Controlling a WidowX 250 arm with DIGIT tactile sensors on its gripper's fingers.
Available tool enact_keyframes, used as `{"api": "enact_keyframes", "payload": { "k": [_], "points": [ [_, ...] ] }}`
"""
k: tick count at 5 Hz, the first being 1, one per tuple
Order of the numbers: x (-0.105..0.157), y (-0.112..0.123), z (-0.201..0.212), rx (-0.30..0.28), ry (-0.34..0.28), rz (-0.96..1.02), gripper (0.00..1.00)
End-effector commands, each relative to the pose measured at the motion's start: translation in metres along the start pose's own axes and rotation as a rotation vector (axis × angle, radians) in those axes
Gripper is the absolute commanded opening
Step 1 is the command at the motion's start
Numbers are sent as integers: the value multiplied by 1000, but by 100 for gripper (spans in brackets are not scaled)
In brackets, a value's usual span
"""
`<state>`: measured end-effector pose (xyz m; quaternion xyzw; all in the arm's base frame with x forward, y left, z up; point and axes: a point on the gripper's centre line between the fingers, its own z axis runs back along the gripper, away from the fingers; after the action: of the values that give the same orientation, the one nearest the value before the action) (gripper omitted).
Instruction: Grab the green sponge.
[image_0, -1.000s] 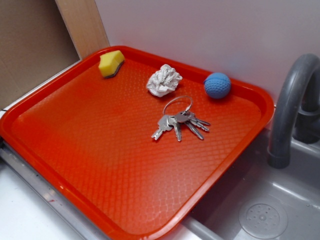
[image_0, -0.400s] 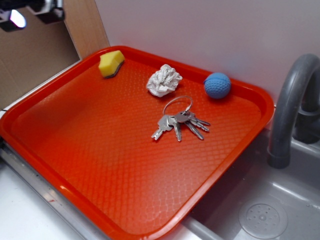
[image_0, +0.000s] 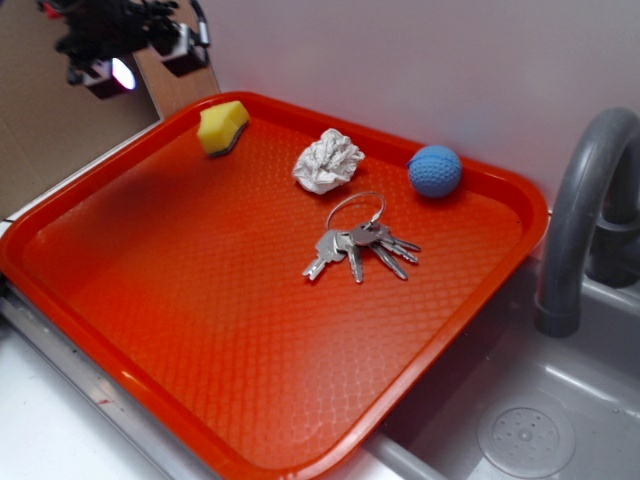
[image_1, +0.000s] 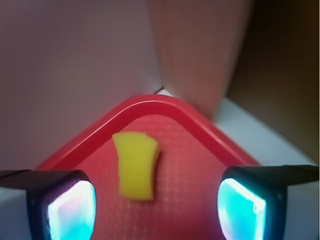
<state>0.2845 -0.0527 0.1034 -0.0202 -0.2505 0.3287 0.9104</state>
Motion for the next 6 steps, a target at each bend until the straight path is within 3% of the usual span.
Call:
{"api": "enact_keyframes", "payload": {
  "k": [1,2,3,4,5,6],
  "points": [
    [21,-15,-39,-52,-8,25,100],
    [13,-20,-63,-48,30,-19,100],
    [3,-27,-77,24,48,-67,100],
    [-3,-31,-79,32,63,-89,84],
    [-7,-33,-67,10,55,-126,0],
    [-14,-35,-30,-97,151,-152,0]
  ]
}}
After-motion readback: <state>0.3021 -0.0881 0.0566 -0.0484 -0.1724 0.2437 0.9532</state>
